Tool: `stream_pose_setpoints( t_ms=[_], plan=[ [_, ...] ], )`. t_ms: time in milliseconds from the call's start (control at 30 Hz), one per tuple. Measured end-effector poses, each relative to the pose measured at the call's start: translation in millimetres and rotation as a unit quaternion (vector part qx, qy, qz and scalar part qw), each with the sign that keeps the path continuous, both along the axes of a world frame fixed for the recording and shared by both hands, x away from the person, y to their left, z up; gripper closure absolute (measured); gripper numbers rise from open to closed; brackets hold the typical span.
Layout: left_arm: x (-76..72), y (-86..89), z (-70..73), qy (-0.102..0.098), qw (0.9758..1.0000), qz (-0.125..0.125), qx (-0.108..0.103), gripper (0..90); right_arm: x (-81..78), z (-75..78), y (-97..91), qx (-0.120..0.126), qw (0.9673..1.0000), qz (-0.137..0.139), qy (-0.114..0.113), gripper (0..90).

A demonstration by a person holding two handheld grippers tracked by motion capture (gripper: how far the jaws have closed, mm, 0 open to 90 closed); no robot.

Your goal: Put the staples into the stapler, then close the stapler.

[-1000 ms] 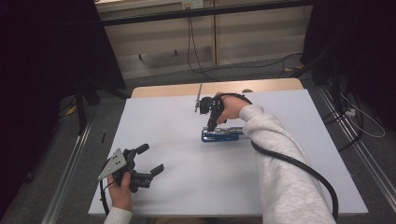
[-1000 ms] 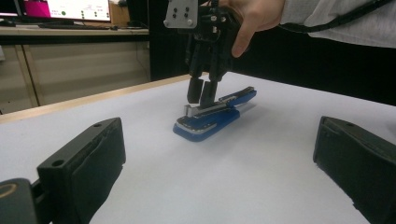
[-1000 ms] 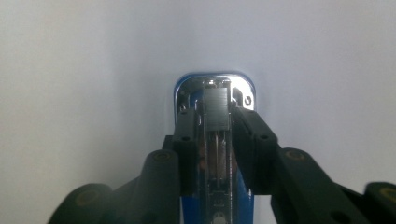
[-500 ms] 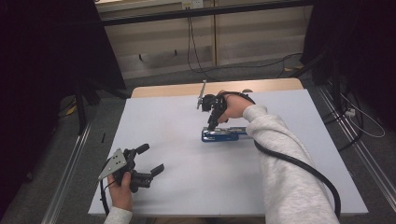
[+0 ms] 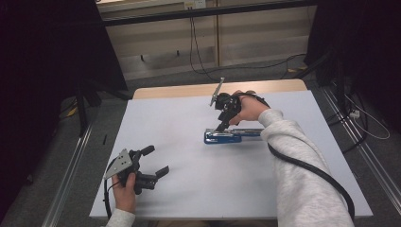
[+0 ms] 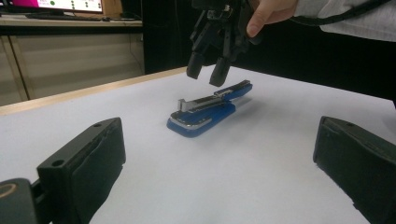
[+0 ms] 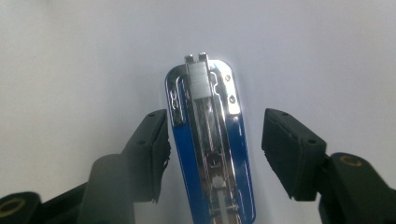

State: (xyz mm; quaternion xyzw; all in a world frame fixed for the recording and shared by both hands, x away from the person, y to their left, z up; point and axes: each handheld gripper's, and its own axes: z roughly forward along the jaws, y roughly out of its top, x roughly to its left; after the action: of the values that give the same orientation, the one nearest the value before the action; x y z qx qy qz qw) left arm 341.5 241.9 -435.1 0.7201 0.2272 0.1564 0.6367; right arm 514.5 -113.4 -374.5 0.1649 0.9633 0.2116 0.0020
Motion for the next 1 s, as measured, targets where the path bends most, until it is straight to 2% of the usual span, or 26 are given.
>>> stream_pose_setpoints(
  t_ms=[33,200,267,300,333,400,500,567,667,800,867,967,1000],
  plan=[
    [-0.7,-1.1,-0.3,0.008,0.9999,-0.004,-0.005,2.3,-0.3,0.1,-3.2,0.001,1.0,-0.002,-0.002,36.9],
    [0.1,-1.9,0.0,0.008,1.0,-0.004,-0.003,2.3,-4.3,0.1,-15.2,0.017,0.9997,-0.018,-0.007,30.3],
    [0.9,-2.7,0.2,0.006,1.0,-0.006,0.002,2.3,-7.4,-0.5,-24.4,0.024,0.999,-0.035,-0.01,23.7],
    [0.9,-3.7,-0.1,0.012,0.9999,-0.006,0.0,2.3,-7.4,-0.5,-24.4,0.024,0.999,-0.035,-0.01,23.7],
    [2.2,-3.5,0.1,0.005,0.9999,-0.005,0.009,2.3,-8.7,-0.5,-27.8,0.03,0.9987,-0.04,-0.012,22.7],
    [3.0,-5.4,-0.6,0.014,0.9998,-0.01,0.01,2.3,-12.5,-1.0,-38.1,0.043,0.9975,-0.051,-0.024,18.3],
    [4.6,-9.3,-0.8,0.024,0.9996,-0.009,0.01,2.3,-15.7,-1.9,-44.5,0.05,0.9966,-0.061,-0.026,16.6],
    [6.2,-11.5,-0.2,0.027,0.9993,-0.015,0.022,2.3,-19.5,-3.1,-50.9,0.061,0.9954,-0.068,-0.028,16.5],
    [7.2,-15.5,0.2,0.032,0.9991,-0.013,0.023,2.3,-27.1,-8.2,-60.6,0.061,0.9939,-0.086,-0.032,15.4],
    [9.4,-19.0,1.3,0.038,0.9987,-0.013,0.032,2.3,-32.3,-12.9,-67.2,0.063,0.993,-0.095,-0.033,14.0],
    [10.6,-21.0,1.0,0.045,0.9983,-0.015,0.033,2.3,-37.9,-16.6,-75.1,0.069,0.991,-0.109,-0.034,13.9],
    [12.6,-24.1,0.3,0.049,0.9976,-0.02,0.044,2.3,-41.1,-18.1,-79.3,0.07,0.9902,-0.115,-0.038,13.5],
    [13.1,-25.7,0.1,0.051,0.9975,-0.019,0.045,2.4,-46.0,-19.7,-84.9,0.074,0.9885,-0.124,-0.044,13.4]
  ],
)
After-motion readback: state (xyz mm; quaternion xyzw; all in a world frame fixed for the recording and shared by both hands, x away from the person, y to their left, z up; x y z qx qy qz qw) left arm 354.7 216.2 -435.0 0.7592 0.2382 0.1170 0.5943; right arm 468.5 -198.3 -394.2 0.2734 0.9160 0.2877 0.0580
